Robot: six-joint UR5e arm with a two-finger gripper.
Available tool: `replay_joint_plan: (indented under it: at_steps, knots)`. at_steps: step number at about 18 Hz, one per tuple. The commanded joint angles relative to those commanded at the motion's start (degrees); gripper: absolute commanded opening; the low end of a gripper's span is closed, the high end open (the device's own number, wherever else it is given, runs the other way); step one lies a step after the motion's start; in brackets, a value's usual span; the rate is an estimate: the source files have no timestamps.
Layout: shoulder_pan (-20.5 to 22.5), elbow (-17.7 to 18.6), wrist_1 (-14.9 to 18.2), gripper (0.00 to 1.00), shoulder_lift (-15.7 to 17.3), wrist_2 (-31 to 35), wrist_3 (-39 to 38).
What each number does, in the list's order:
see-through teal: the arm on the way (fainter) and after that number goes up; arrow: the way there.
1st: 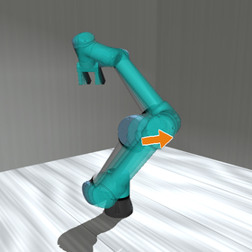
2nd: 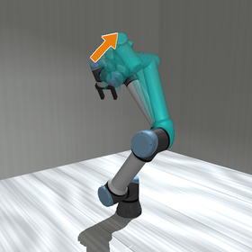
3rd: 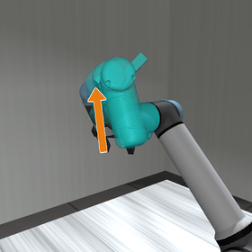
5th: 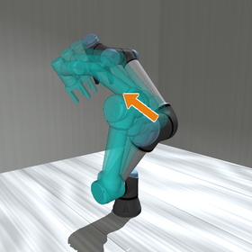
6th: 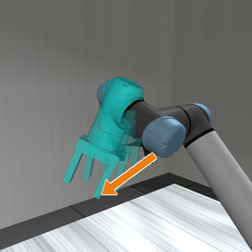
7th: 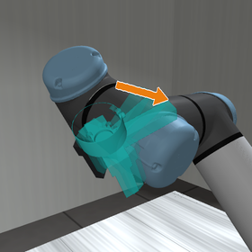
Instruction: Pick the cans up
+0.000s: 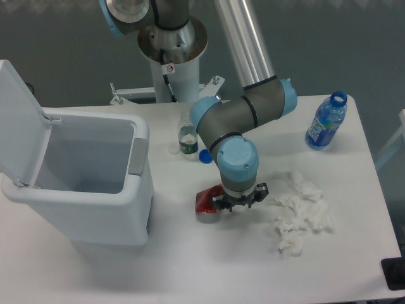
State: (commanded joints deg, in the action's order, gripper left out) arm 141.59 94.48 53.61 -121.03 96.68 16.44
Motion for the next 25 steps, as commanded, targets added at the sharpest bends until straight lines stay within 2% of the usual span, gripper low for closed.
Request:
replay_joint_plan:
  at_steps: [3, 6, 7, 8, 11, 14, 25]
  knots:
    - [0.4, -1.3, 0.3, 0.55, 1.2, 0.0, 0.1]
    - [1.1, -3.9, 0.9, 0.65, 4.3, -0.5, 2.7]
    - [1.2, -4.4, 1.0, 0.71, 4.9, -0.8, 4.0]
    - [1.1, -4.6, 1.0, 0.83, 5.3, -1.1, 4.9]
    - [-0.3, -4.1, 0.9, 0.96, 5.2, -1.1, 8.2]
    - [-1.5, -3.9, 0.8, 1.00, 5.1, -1.3, 8.6]
    - [-3.7, -2.1, 0.8, 1.00, 3.1, -3.7, 8.7]
